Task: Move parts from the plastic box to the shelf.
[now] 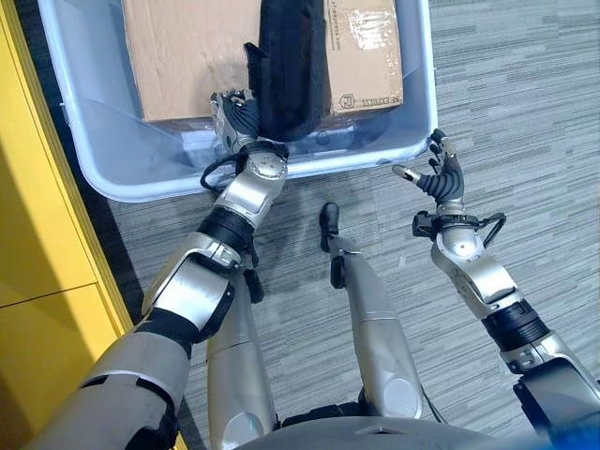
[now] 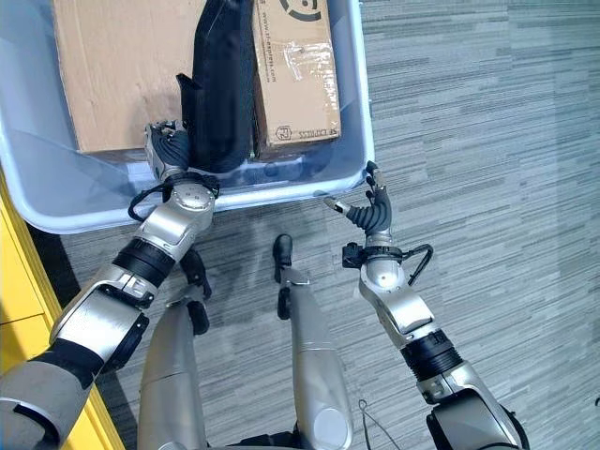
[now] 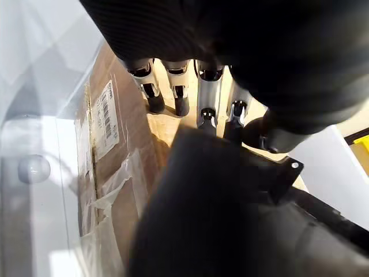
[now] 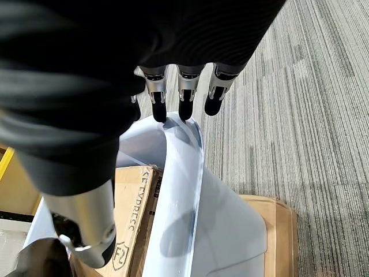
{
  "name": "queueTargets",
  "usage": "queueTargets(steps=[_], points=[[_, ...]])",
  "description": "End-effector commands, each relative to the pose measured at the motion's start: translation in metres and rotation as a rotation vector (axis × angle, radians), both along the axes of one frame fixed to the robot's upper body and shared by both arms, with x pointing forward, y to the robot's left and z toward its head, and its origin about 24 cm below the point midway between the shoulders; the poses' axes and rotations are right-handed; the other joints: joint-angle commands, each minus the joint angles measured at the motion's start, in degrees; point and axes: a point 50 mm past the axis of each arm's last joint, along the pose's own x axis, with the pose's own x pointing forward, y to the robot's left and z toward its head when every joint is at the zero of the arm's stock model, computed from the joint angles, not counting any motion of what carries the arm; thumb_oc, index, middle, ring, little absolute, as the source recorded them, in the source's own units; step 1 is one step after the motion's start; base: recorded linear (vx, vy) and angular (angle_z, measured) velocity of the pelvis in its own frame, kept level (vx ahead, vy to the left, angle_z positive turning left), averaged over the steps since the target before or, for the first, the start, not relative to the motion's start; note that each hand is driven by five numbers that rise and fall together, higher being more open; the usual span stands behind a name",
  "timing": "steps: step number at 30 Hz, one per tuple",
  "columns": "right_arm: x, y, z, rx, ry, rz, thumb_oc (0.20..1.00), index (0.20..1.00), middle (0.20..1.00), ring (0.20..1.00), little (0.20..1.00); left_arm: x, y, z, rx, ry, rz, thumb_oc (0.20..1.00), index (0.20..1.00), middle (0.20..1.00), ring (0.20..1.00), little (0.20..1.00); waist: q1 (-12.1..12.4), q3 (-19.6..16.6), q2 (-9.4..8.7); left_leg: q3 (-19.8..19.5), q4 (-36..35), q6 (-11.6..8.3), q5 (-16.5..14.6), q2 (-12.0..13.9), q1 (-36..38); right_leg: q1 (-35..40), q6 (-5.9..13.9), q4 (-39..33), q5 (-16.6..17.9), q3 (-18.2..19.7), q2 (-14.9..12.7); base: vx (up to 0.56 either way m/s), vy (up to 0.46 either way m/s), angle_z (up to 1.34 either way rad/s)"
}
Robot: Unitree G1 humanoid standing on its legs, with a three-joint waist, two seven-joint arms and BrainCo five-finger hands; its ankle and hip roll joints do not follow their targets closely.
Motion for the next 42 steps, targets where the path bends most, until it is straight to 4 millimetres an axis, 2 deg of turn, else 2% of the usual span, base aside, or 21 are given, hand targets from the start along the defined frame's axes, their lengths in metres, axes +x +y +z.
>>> queueTargets(steps=[1,5,6,9,14,15,18,20,25,29,33,36,39,42], points=[[-0.007,0.022,0.017,0.058,-0.084,0.106,1.0,1.0,1.0,1.0,1.0,-0.016,-0.022,-0.092,-0.186,0.277,-0.075,0.2,0.2,0.2,0.2,0.2,-2.45,3.48,-0.09,-3.19,3.43,-2.6,1.34,2.65,-1.46,2.07,-1.98,1.45,1.04,-3.61,2.87,0.0,-0.001,0.04],[-0.011,0.023,0.011,0.056,-0.081,0.113,1.0,1.0,1.0,1.0,1.0,-0.017,-0.023,-0.067,-0.123,0.072,-0.063,0.2,0.2,0.2,0.2,0.2,-1.97,3.48,0.61,-2.95,1.55,-2.68,1.79,2.46,1.25,4.6,-2.05,1.01,0.44,-3.54,2.8,0.0,0.0,0.0],[-0.014,0.021,0.007,0.057,-0.082,0.112,1.0,1.0,1.0,1.0,1.0,-0.02,-0.019,-0.055,-0.109,-0.047,-0.037,0.2,0.2,0.2,0.2,0.2,-1.43,3.48,1.43,-2.71,-0.23,-2.84,2.31,2.17,3.73,6.89,-2.1,0.41,0.07,-3.59,2.66,0.0,0.0,0.0],[-0.017,0.018,0.001,0.051,-0.077,0.106,1.0,1.0,1.0,1.0,1.0,-0.025,-0.01,-0.043,-0.11,-0.17,0.001,0.2,0.2,0.2,0.2,0.2,-0.65,3.48,2.79,-2.31,-3.23,-3.07,3.15,1.96,7.92,10.59,-2.21,-0.94,-0.64,-3.55,2.27,-0.01,0.057,-0.02],[-0.02,0.013,-0.006,0.018,-0.073,0.103,1.0,1.0,1.0,1.0,1.0,-0.033,0.007,-0.031,-0.108,-0.295,0.032,0.2,0.2,0.2,0.2,0.2,0.57,3.48,4.98,-1.88,-7.9,-3.28,4.66,1.82,14.89,16.5,-2.44,-2.89,-1.56,-3.36,1.69,-0.01,0.076,0.01],[-0.02,0.011,-0.004,0.006,-0.076,0.105,1.0,1.0,1.0,1.0,1.0,-0.033,0.013,-0.024,-0.11,-0.321,0.036,0.2,0.2,0.2,0.2,0.2,0.76,3.48,5.5,-1.31,-9.1,-2.96,6.46,2.04,15.68,17.1,-3.01,-3.75,-0.38,-3.59,1.64,-0.06,0.087,0.07],[-0.019,0.009,-0.004,-0.019,-0.065,0.112,1.0,1.0,1.0,1.0,1.0,-0.033,0.024,-0.019,-0.135,-0.337,0.046,0.2,0.2,0.2,0.2,0.2,0.96,3.48,6.54,-1.52,-9.76,-3.07,6.63,2.24,18.54,20.04,-3.37,-4.16,-0.9,-3.72,1.62,-0.01,0.085,-0.02],[-0.017,0.01,-0.001,-0.029,-0.058,0.123,1.0,1.0,1.0,1.0,1.0,-0.03,0.025,-0.016,-0.147,-0.305,0.013,1.0,1.0,1.0,1.0,1.0,0.78,3.48,6.72,-1.58,-9.73,-3.06,6.67,2.7,19.77,21.48,-3.64,-4.49,-1.04,-3.71,1.71,0.01,0.048,-0.05],[-0.015,0.017,0.007,-0.034,-0.067,0.145,1.0,1.0,1.0,1.0,1.0,-0.027,0.009,-0.026,-0.134,-0.224,-0.038,1.0,1.0,1.0,1.0,1.0,0.34,3.48,5.52,-1.29,-9.66,-3.22,7.48,3.39,18.01,20.13,-3.81,-4.46,-0.66,-3.48,2.28,-0.04,-0.006,-0.13],[-0.015,0.019,0.007,-0.035,-0.066,0.149,1.0,1.0,1.0,1.0,1.0,-0.027,0.003,-0.027,-0.134,-0.204,-0.049,1.0,1.0,1.0,1.0,1.0,0.14,3.48,5.17,-1.2,-9.65,-3.44,7.78,3.65,17.32,19.53,-3.83,-4.44,-0.52,-3.43,2.42,-0.02,-0.009,-0.11],[-0.013,0.02,0.008,-0.032,-0.067,0.15,1.0,1.0,1.0,1.0,1.0,-0.025,-0.004,-0.036,-0.196,-0.145,-0.02,1.0,1.0,1.0,1.0,1.0,-0.21,3.48,4.45,-0.93,-9.87,-3.86,8.17,4.09,16.66,19.0,-3.73,-5.08,-0.03,-3.64,2.56,-0.01,-0.025,0.02],[-0.012,0.02,0.008,-0.029,-0.064,0.143,1.0,1.0,1.0,1.0,1.0,-0.025,-0.007,-0.047,-0.325,-0.086,0.001,1.0,1.0,1.0,1.0,1.0,-0.23,3.48,4.17,-1.0,-9.83,-4.0,8.28,4.18,16.25,18.71,-3.62,-5.41,0.22,-3.76,2.54,0.0,-0.012,0.0],[-0.011,0.021,0.008,-0.022,-0.064,0.136,1.0,1.0,1.0,1.0,1.0,-0.027,-0.006,-0.053,-0.336,-0.08,0.074,1.0,1.0,1.0,1.0,1.0,-0.19,3.48,3.79,-1.06,-9.64,-4.19,8.35,4.28,15.57,18.21,-3.51,-5.65,0.47,-4.03,2.44,0.0,-0.044,0.03],[-0.01,0.021,0.008,-0.002,-0.059,0.126,1.0,1.0,1.0,1.0,1.0,-0.032,0.002,-0.049,-0.29,-0.14,0.226,1.0,1.0,1.0,1.0,1.0,-0.04,3.48,2.87,-1.26,-9.23,-4.33,8.24,4.5,14.43,17.23,-3.41,-5.49,0.6,-4.34,2.4,0.0,-0.072,0.01]])
